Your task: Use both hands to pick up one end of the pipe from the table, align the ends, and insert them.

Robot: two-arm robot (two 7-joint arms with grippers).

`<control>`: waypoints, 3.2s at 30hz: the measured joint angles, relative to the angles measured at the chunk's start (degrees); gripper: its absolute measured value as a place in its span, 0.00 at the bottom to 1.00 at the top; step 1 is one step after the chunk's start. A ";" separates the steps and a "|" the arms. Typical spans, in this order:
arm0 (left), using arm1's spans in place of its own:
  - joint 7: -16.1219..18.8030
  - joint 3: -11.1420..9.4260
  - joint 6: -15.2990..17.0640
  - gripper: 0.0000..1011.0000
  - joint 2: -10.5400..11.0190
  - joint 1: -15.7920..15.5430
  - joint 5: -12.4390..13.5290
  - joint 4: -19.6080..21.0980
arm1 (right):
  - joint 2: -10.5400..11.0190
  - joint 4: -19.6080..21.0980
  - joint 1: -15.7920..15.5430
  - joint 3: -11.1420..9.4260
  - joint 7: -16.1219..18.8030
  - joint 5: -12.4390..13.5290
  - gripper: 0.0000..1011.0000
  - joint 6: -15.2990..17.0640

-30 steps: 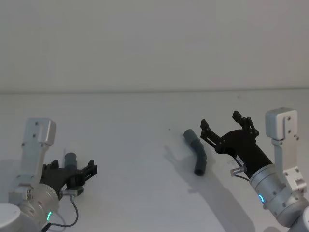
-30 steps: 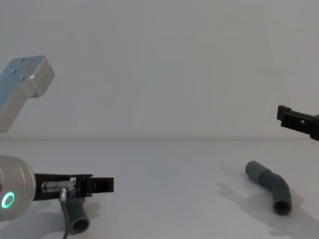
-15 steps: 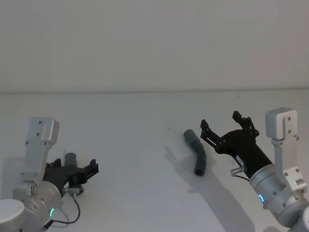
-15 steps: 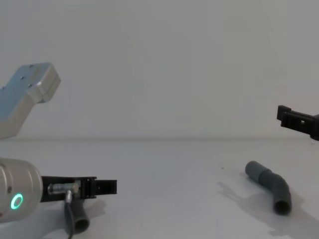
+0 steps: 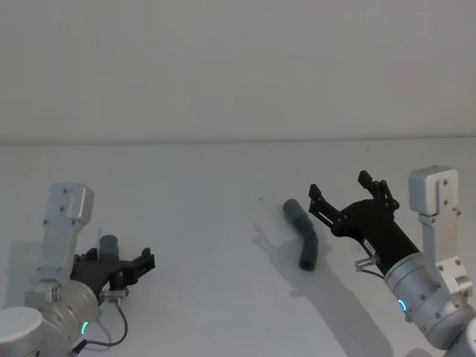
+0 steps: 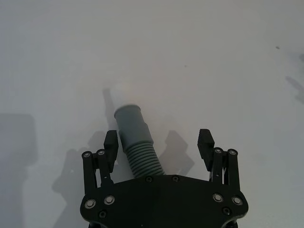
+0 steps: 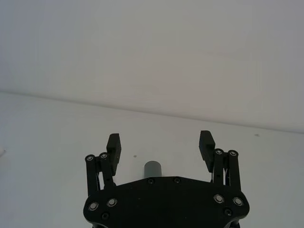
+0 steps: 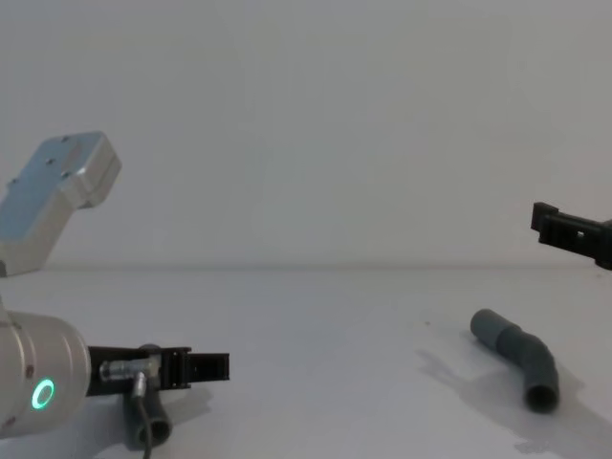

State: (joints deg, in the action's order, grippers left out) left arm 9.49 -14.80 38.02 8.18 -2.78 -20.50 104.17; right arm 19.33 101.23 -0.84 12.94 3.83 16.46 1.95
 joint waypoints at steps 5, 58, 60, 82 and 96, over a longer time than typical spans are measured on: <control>0.04 0.14 0.48 0.99 -0.29 0.00 0.09 -0.09 | 0.00 0.00 0.00 0.00 0.00 0.00 0.99 0.00; 0.09 0.38 1.34 0.33 -0.81 -0.03 0.24 -0.27 | -0.01 0.00 0.02 0.00 0.00 -0.01 0.99 0.03; 0.09 0.39 1.34 0.33 -0.82 -0.03 0.24 -0.27 | 0.01 0.04 0.11 -0.01 0.02 -0.07 0.99 0.27; 0.08 0.38 1.34 0.33 -0.81 -0.02 0.24 -0.27 | 2.06 1.10 6.25 0.87 1.90 -1.04 0.99 16.14; 0.09 0.38 1.34 0.33 -0.82 -0.02 0.24 -0.26 | -1.16 -0.08 9.60 1.08 -1.03 -0.93 0.99 28.45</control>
State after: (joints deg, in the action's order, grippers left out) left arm 9.57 -14.42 39.36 7.37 -2.80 -20.27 103.90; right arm 18.17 101.14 8.76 14.02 2.80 15.53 30.40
